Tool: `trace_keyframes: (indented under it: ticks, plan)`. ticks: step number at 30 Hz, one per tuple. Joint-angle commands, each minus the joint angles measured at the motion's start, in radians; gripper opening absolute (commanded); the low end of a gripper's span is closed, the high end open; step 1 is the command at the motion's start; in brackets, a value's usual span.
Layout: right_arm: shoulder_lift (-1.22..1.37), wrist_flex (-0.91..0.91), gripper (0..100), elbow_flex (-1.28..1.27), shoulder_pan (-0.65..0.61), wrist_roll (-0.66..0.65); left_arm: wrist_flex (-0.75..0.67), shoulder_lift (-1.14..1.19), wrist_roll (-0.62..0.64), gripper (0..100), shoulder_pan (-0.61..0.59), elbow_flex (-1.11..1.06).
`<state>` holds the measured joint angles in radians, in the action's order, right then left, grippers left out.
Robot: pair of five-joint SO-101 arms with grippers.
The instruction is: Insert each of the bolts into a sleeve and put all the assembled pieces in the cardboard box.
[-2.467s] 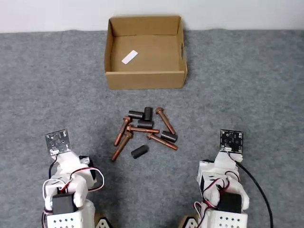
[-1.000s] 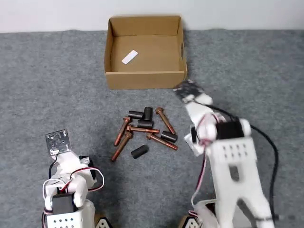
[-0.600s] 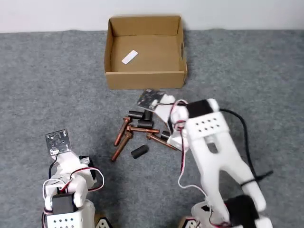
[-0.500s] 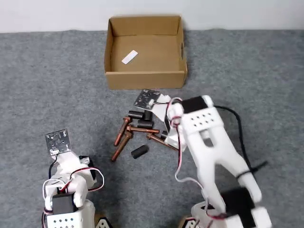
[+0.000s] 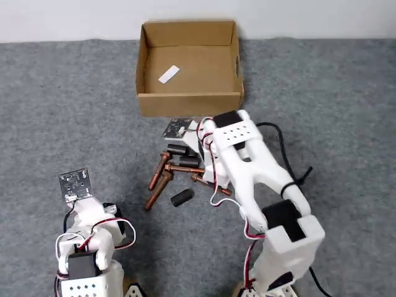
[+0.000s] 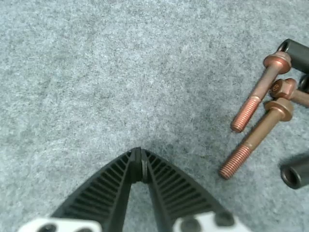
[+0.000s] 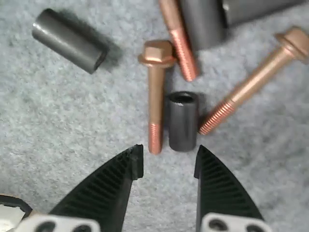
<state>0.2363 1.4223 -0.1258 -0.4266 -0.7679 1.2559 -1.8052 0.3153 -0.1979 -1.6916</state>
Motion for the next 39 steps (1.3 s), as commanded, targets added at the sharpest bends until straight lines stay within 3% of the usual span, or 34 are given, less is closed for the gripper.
trace_keyframes:
  ticks: [1, 7, 13, 18, 39]
  plan:
    - [0.007, -0.007, 17.9, 0.055, -0.024, -0.005, 0.002, -0.009, 0.012, 0, -0.003, 0.007]
    - [0.068, -0.073, 17.8, 0.055, -0.016, -0.006, 0.002, -0.009, 0.012, 0, -0.003, 0.007]
    - [0.130, -0.119, 9.3, 0.057, -0.010, -0.009, 0.002, -0.009, 0.012, 0, -0.003, 0.007]
    - [0.163, -0.147, 8.0, 0.057, 0.001, -0.011, 0.002, -0.009, 0.012, 0, -0.003, 0.007]
    - [0.070, -0.140, 1.3, 0.055, 0.030, -0.011, 0.002, -0.009, 0.012, 0, -0.003, 0.007]
